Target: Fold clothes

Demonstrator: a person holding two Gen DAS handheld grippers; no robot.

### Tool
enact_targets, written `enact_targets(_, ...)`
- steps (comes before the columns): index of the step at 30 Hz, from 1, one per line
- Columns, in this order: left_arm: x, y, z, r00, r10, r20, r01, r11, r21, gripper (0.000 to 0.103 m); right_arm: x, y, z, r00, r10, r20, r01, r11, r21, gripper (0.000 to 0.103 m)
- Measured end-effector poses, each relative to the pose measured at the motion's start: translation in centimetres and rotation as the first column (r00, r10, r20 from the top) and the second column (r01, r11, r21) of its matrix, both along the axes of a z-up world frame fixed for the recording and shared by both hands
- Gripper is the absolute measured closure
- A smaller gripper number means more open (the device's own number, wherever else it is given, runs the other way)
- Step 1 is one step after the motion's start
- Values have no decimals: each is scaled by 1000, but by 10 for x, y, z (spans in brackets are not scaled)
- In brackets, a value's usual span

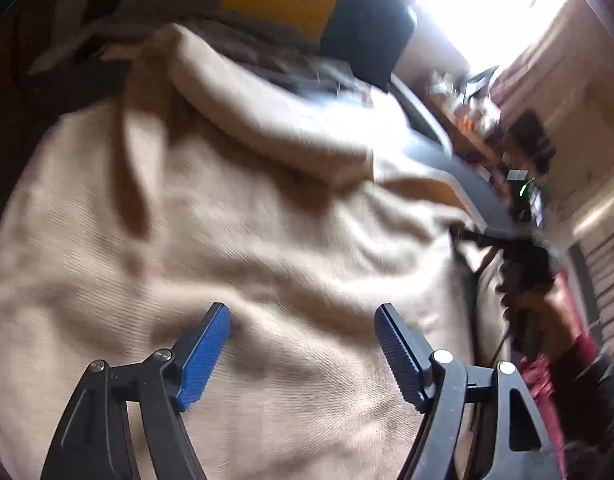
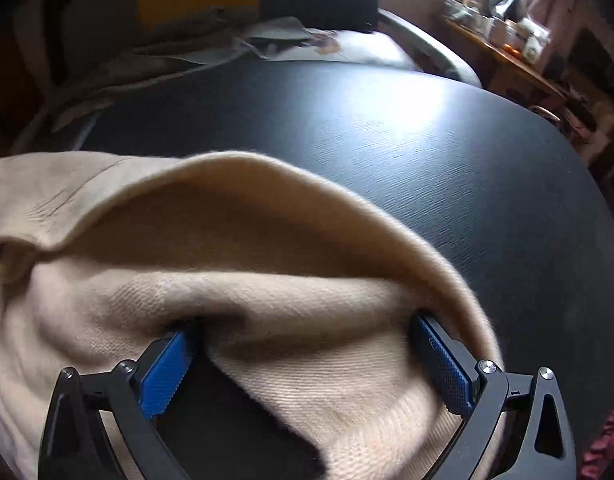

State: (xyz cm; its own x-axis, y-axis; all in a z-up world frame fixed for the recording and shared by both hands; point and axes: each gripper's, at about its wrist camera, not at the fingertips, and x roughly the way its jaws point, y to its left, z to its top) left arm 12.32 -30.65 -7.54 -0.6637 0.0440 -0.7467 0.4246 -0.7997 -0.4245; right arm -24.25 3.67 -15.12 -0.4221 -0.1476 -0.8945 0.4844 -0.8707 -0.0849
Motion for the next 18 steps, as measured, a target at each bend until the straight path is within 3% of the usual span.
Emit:
enact_targets(2,23,-12,12,999,27,-20,-27,999,-35,27,7,-14,17,998,37,-56,-36,999,28,0)
enact_targets(4,49,-22,18,999,52,-8,-52,997,-65,27,42,-13,37,988,131,-83,-134,990,-37,0)
enact_targets(7,91,-28,18,996,85,21,-81,988,-133,27,106,-12,60,955,278,-103,-291,946,-144,0)
enact_targets(10,140,-26,14,993,94,66,-79,975,-208,27,179,-22,50,902,427,-58,-429,877,-219,0)
enact_targets(12,167,-22,7,991,87,102,-61,971,-229,27,219,-31,33,875,482,-40,-479,851,-214,0)
enact_targets(18,190,21,-10,979,5,204,62,945,-322,27,271,-44,-2,857,513,-47,-514,844,-150,0)
